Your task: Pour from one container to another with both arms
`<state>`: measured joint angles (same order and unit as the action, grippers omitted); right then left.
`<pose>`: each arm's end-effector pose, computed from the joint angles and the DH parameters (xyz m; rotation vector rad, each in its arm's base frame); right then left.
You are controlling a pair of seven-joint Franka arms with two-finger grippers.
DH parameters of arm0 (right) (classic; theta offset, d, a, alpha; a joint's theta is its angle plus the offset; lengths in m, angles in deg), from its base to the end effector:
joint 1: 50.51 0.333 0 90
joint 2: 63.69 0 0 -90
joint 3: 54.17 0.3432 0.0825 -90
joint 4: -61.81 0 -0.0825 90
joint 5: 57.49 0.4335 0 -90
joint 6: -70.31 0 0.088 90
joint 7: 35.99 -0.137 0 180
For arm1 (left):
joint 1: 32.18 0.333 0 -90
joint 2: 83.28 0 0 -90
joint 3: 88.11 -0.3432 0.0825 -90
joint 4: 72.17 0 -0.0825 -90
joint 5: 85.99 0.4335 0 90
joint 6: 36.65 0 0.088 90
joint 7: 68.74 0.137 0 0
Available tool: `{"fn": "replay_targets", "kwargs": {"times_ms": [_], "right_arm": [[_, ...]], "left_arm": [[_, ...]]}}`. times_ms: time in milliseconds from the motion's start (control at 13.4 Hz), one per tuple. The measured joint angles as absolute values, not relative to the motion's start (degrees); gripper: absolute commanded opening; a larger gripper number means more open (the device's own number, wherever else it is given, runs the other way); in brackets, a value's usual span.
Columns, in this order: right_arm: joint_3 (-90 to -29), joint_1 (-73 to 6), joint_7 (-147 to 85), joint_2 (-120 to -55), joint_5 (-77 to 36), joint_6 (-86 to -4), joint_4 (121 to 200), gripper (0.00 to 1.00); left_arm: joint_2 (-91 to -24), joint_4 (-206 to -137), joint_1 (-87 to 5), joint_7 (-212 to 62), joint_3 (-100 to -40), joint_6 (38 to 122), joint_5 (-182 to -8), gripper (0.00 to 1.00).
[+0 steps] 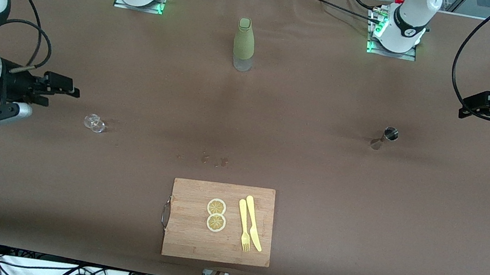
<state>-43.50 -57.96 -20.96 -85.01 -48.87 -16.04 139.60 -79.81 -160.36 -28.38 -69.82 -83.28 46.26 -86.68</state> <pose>0.6965 0.0413 0.4893 -2.8546 -0.4411 0.2791 0.6048 -0.0112 0.5918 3.1182 0.0001 -0.2387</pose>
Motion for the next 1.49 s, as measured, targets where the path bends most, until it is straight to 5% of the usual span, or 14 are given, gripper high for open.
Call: {"fn": "replay_targets", "kwargs": {"times_ms": [598,1046,1495], "right_arm": [[-51.3,-58.5,-1.3,-81.9,-60.6,-13.6,139.0,1.0],[-55.6,-58.6,-1.2,-76.1,-60.7,-18.3,138.0,1.0],[-55.5,-57.8,-15.4,-73.2,-60.3,-13.0,138.7,1.0]], "left_arm": [[-79.7,-160.4,-28.2,-69.8,-83.4,46.3,-86.7,1.0],[-79.6,-160.4,-28.0,-69.8,-83.4,46.3,-86.7,1.0],[-79.5,-160.4,-28.0,-69.8,-83.4,46.6,-86.7,1.0]]}}
